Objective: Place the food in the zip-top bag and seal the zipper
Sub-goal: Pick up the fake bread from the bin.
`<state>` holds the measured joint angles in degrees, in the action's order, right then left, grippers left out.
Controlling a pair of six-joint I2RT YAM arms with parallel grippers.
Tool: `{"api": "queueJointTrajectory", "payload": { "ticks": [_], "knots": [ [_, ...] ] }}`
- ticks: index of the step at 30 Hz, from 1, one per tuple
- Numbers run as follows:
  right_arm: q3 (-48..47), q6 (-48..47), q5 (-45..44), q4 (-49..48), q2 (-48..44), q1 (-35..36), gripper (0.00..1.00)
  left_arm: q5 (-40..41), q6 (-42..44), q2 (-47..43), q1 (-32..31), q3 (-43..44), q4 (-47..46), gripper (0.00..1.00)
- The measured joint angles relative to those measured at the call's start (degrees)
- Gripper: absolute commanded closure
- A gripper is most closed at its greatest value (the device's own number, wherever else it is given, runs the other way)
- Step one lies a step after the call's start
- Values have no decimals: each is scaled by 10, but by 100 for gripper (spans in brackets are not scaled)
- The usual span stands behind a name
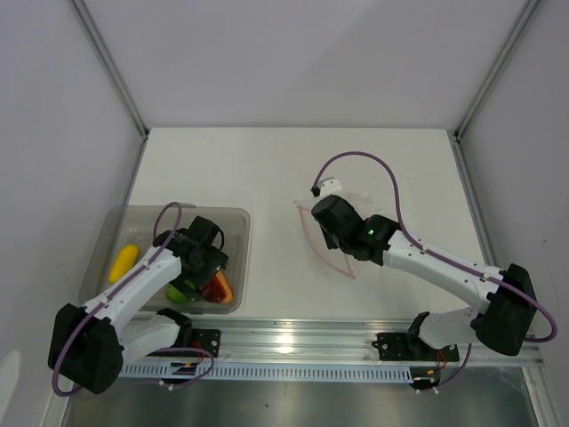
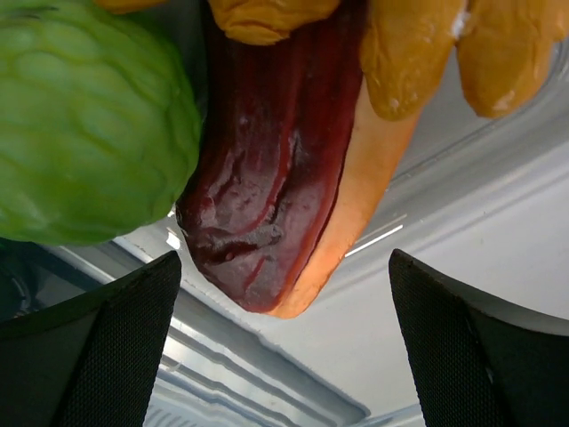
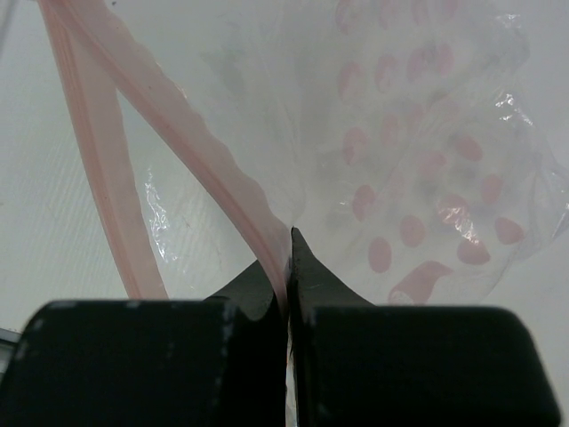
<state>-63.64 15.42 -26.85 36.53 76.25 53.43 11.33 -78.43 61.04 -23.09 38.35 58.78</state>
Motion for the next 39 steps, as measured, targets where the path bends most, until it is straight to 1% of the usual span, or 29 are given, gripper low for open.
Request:
{"api": "queueJointTrajectory", "payload": {
  "ticks": [4, 12, 19, 21, 23, 24, 26, 27, 31, 32, 35, 37, 38, 39],
  "knots": [
    [0, 0, 0, 0, 0, 0, 100, -2, -17, 9, 12, -9, -8, 1],
    [5, 0, 0, 0, -5, 0, 100, -16, -51, 87, 18, -7, -11, 0],
    [10, 0, 0, -1, -5, 0, 100, -32, -58, 136, 19, -7, -34, 1],
    [10, 0, 0, -1, -5, 0, 100, -35, -58, 138, 19, -7, -39, 3],
    [10, 0, 0, -1, -5, 0, 100, -36, -58, 139, 21, -7, -41, 7],
    [10, 0, 0, -1, -5, 0, 100, -37, -58, 139, 21, -7, -43, 13],
    [11, 0, 0, -2, -5, 0, 100, -40, -59, 139, 21, -8, -46, 21],
    [12, 0, 0, -2, -6, 0, 100, -41, -61, 139, 21, -9, -48, 22],
    [13, 0, 0, -3, -6, 0, 100, -43, -61, 133, 22, -14, -54, 35],
    [13, 0, 0, -3, -7, 0, 100, -43, -61, 131, 22, -15, -55, 45],
    [13, 0, 0, -4, -8, 1, 100, -41, -60, 118, 22, -22, -56, 56],
    [13, 0, 0, -4, -8, 1, 100, -40, -60, 102, 22, -27, -57, 59],
    [13, 0, 0, -4, -8, 1, 100, -40, -59, 91, 22, -30, -56, 65],
    [13, 0, 0, -4, -8, 1, 100, -40, -57, 80, 22, -31, -52, 69]
  ]
}}
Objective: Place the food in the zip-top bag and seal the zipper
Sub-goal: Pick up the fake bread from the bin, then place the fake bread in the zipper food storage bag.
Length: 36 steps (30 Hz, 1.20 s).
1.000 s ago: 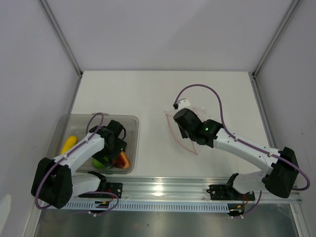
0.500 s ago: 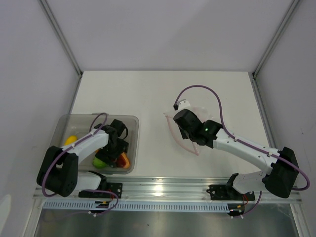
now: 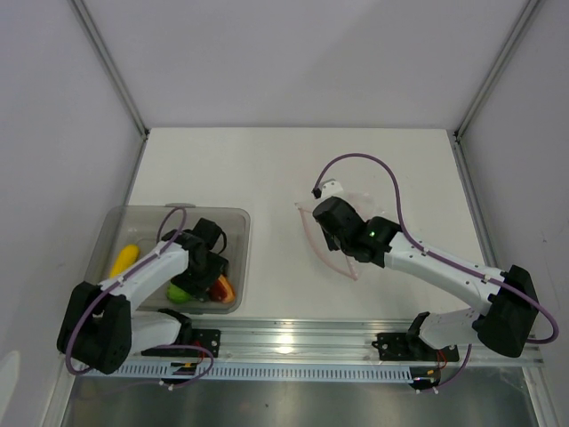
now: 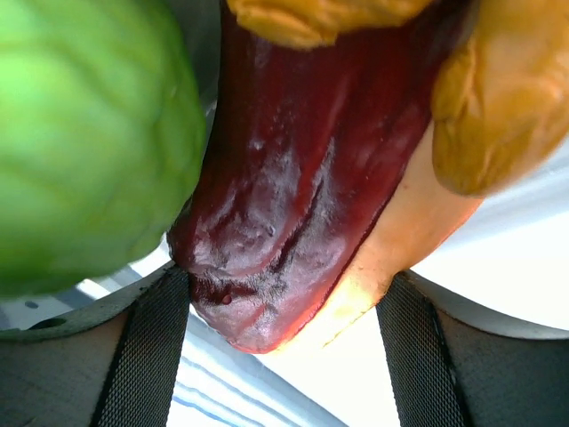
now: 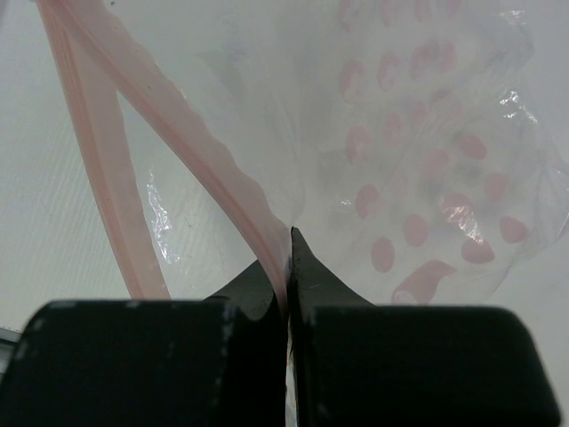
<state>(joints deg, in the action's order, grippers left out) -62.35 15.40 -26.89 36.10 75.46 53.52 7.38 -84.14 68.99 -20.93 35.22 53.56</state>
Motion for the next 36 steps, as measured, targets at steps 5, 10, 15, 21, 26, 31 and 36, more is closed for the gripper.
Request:
{"api": "queueJointTrajectory", "payload": {
  "ticks": [5, 10, 15, 21, 26, 31, 36],
  "knots": [
    [0, 0, 0, 0, 0, 0, 100, 1, 12, -73, 0, 0, 21, 80],
    [0, 0, 0, 0, 0, 1, 100, 0, 32, -150, 0, 15, 45, 81],
    [0, 0, 0, -1, 0, 3, 100, -16, 50, -220, 0, 33, 44, 99],
    [0, 0, 0, 0, 0, 3, 100, -52, 68, -262, 0, 39, 41, 99],
    [0, 0, 0, 0, 0, 3, 100, -87, 91, -290, 1, 48, 42, 99],
    [-12, -1, 0, 3, 9, 3, 100, -116, 140, -346, 0, 51, 39, 99],
    [-37, -7, -3, 3, 32, 3, 100, -161, 210, -394, -14, 49, 19, 100]
  ]
}}
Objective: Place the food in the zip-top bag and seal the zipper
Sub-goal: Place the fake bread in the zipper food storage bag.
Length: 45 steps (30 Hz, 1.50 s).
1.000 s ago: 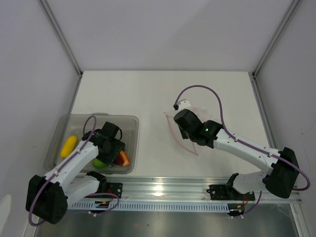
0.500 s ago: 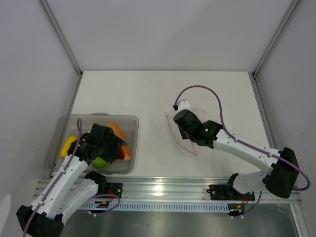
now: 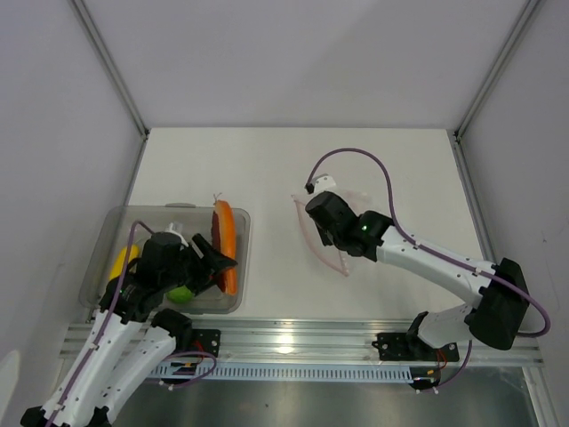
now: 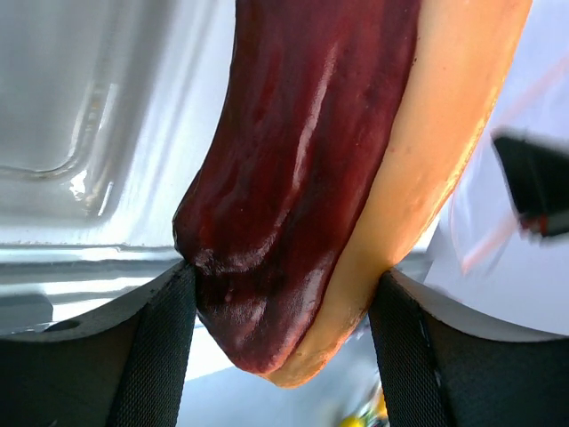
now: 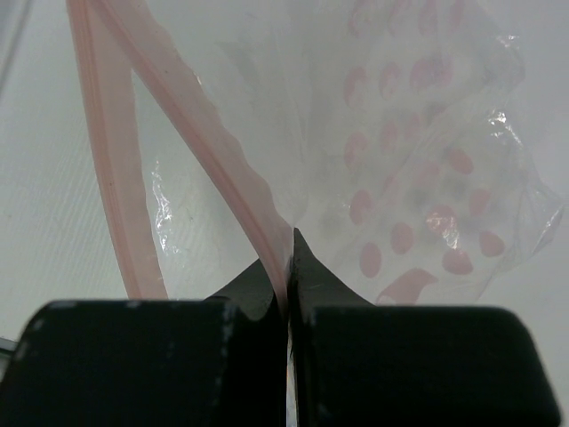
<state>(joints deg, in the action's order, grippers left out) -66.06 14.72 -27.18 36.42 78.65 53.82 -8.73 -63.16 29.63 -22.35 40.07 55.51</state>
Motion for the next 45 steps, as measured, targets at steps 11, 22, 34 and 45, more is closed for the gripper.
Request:
{"api": "queueJointTrajectory", "payload": {
  "ticks": [11, 22, 34, 45],
  "knots": [
    [-28, -15, -10, 17, 29, -10, 100, 16, 114, 64, -191, 92, 11, 99],
    [-47, -19, -3, 46, 53, -12, 100, 119, 173, 164, -393, 131, 7, 99],
    [-48, -16, 67, 75, 53, -14, 100, 262, 177, 249, -513, 169, 26, 99],
    [-48, -17, 122, 79, 42, -14, 100, 295, 183, 339, -544, 207, 41, 99]
  ]
}}
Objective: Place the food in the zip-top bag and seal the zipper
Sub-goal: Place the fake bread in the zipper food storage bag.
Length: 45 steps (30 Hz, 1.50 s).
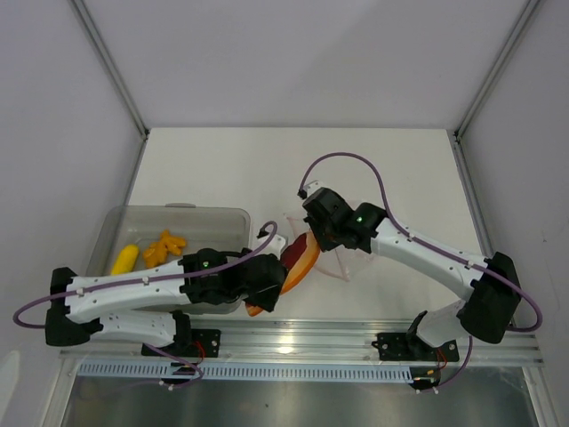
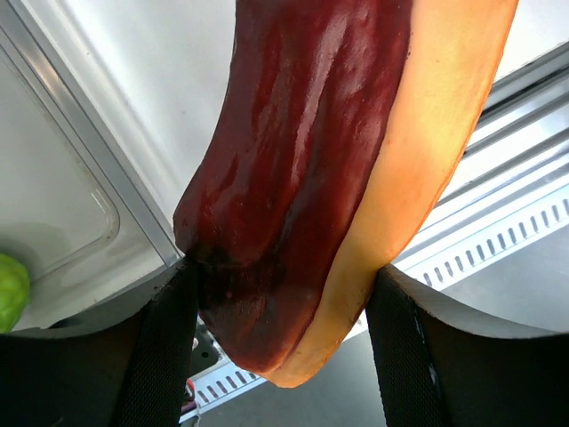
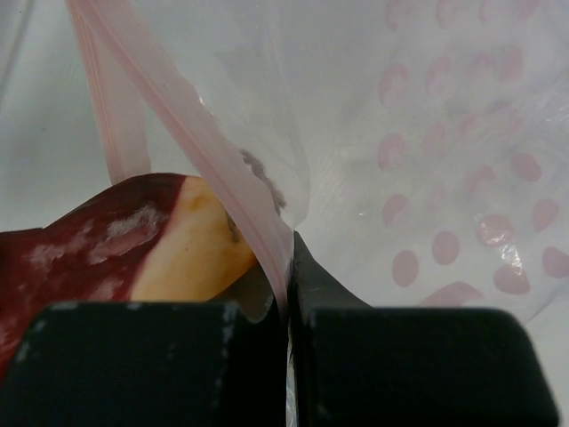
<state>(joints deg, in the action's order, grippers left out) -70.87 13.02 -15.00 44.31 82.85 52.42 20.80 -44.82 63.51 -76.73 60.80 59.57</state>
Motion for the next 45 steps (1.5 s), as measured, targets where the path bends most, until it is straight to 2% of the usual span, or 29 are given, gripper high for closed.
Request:
{"api": "queueJointTrajectory", "payload": {
  "ticks": [15, 29, 38, 45],
  "knots": [
    [8, -2, -20, 3, -24, 30, 100, 0, 15, 91, 0, 72, 80, 100],
    [26, -10, -26, 1, -30, 53, 100, -30, 49, 73, 0, 124, 91, 99],
    [21, 16, 12, -13, -26, 60, 100, -31, 63, 140, -2, 153, 65, 98],
    [16, 34, 30, -18, -26, 56, 100, -7, 60, 160, -1, 178, 92, 98]
  ]
}}
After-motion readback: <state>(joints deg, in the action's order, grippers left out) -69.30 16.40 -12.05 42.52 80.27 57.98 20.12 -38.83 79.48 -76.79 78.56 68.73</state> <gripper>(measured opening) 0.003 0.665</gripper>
